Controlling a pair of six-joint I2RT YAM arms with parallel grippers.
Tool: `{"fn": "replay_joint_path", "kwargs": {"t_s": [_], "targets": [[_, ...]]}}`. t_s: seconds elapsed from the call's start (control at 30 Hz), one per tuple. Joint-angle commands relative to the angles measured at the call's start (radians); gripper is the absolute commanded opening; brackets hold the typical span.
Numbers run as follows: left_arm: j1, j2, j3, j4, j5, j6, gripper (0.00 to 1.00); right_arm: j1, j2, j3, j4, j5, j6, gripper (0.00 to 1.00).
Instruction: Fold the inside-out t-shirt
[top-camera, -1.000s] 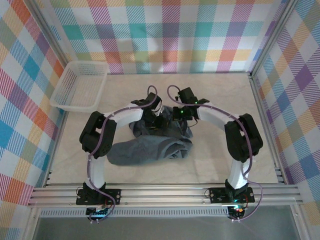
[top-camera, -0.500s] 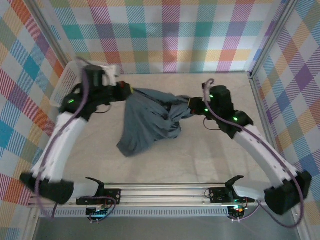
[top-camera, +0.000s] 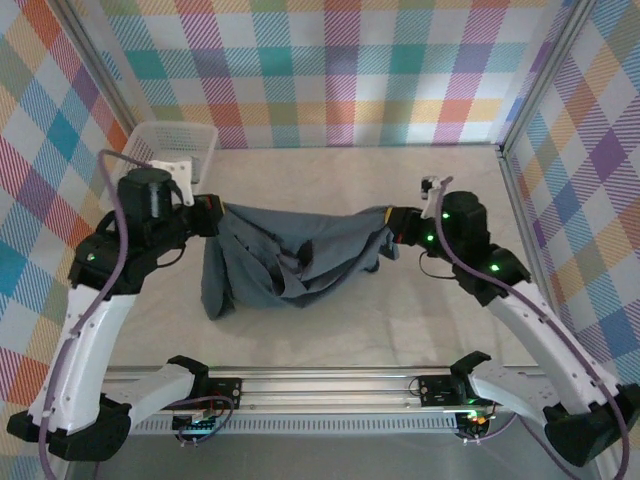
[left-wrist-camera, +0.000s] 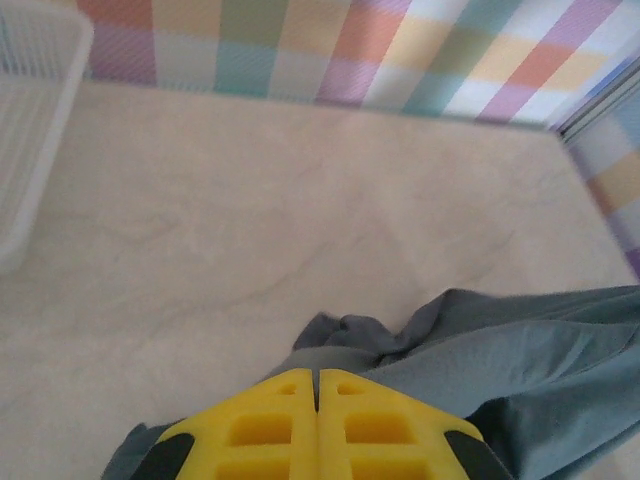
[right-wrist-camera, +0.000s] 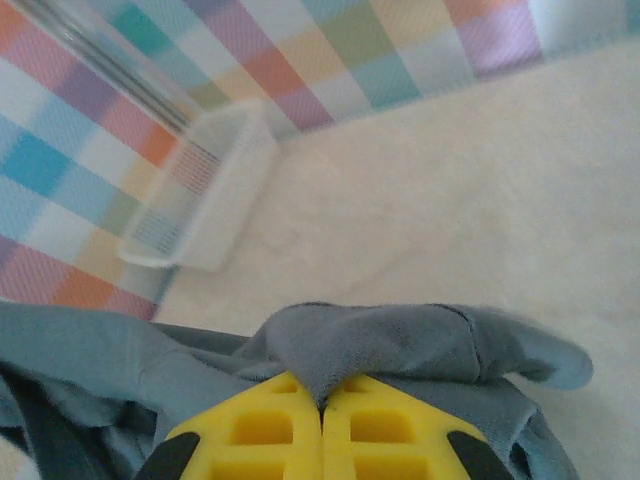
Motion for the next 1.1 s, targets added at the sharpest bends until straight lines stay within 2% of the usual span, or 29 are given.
{"fn": "replay_joint_path", "kwargs": {"t_s": [0.0,0.07,0.13,0.2,0.27,0.3,0.33,0.37,0.4,0.43,0.53,0.67,0.73,0.8,0.83,0.87,0.93,1.0,1.07], "targets": [[0.001,0.069,-0.14,0.093,-0.01,-0.036,0.0,-0.004,0.125,-0.081,-0.079,0.18,0.055,0.0],[0.001,0.134,-0.282,0.211,0.042,-0.07,0.0,-0.004,0.227,-0.166,-0.024,0.236,0.017,0.01],[0.002,0.211,-0.41,0.302,0.064,-0.102,0.05,-0.005,0.323,-0.178,-0.005,0.208,-0.042,0.11],[0.002,0.256,-0.473,0.299,-0.025,-0.111,0.15,0.0,0.354,-0.129,-0.024,0.136,-0.086,0.23],[0.005,0.247,-0.506,0.265,-0.137,-0.104,0.29,0.033,0.34,-0.092,0.015,0.06,-0.168,0.39],[0.005,0.229,-0.512,0.247,-0.158,-0.097,0.35,0.056,0.341,-0.075,0.04,0.009,-0.231,0.47],[0.004,0.201,-0.519,0.237,-0.139,-0.081,0.42,0.083,0.353,-0.047,0.047,-0.082,-0.321,0.54],[0.004,0.173,-0.524,0.233,-0.085,-0.074,0.44,0.105,0.375,-0.01,0.027,-0.164,-0.404,0.57],[-0.001,0.14,-0.535,0.238,-0.01,-0.089,0.46,0.139,0.414,0.043,-0.024,-0.216,-0.489,0.59],[-0.013,0.109,-0.551,0.253,0.065,-0.123,0.48,0.177,0.46,0.099,-0.076,-0.216,-0.549,0.6],[-0.112,0.076,-0.58,0.306,0.192,-0.245,0.52,0.267,0.617,0.243,-0.169,-0.179,-0.609,0.62],[-0.276,0.163,-0.558,0.344,0.172,-0.306,0.57,0.299,0.752,0.29,-0.112,-0.139,-0.574,0.65],[-0.293,0.23,-0.555,0.366,0.157,-0.33,0.62,0.299,0.795,0.292,-0.079,-0.104,-0.55,0.67],[-0.295,0.279,-0.563,0.398,0.141,-0.335,0.66,0.299,0.821,0.299,-0.071,-0.095,-0.54,0.63],[-0.294,0.301,-0.573,0.43,0.142,-0.333,0.67,0.297,0.825,0.296,-0.063,-0.099,-0.535,0.56],[-0.294,0.324,-0.581,0.455,0.149,-0.331,0.67,0.296,0.823,0.292,-0.056,-0.11,-0.53,0.48],[-0.295,0.388,-0.574,0.491,0.184,-0.317,0.67,0.288,0.808,0.271,-0.024,-0.145,-0.51,0.2],[-0.296,0.436,-0.57,0.519,0.188,-0.309,0.67,0.271,0.791,0.251,-0.003,-0.175,-0.48,0.02],[-0.292,0.48,-0.566,0.507,0.132,-0.298,0.63,0.247,0.774,0.23,0.006,-0.157,-0.446,0.0]]}}
